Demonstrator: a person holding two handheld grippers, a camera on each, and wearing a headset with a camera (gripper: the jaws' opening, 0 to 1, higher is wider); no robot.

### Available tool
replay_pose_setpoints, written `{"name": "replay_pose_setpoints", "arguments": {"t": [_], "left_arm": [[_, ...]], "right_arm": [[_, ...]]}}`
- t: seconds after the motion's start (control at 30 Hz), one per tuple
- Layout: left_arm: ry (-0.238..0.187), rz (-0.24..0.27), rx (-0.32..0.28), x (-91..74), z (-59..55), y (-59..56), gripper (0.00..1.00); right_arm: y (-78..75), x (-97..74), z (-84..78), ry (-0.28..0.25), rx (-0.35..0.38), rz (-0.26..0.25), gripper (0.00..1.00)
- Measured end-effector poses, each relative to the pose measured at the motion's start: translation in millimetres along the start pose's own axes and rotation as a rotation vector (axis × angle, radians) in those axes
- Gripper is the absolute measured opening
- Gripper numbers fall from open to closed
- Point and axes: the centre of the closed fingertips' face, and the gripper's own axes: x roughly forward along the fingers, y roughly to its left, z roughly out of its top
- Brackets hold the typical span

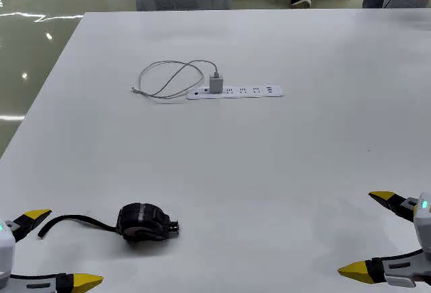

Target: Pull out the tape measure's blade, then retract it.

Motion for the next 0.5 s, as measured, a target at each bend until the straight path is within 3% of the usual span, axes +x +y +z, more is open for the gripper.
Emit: {"name": "replay_pose_setpoints", "arguments": {"t": [0.5], "left_arm": [[-0.021,-0.016,0.008,-1.1,9.3,-1.9,0.99]], "right_arm": [[0.8,0.6,-3.0,0.01,0.011,0.004,0.99]]}}
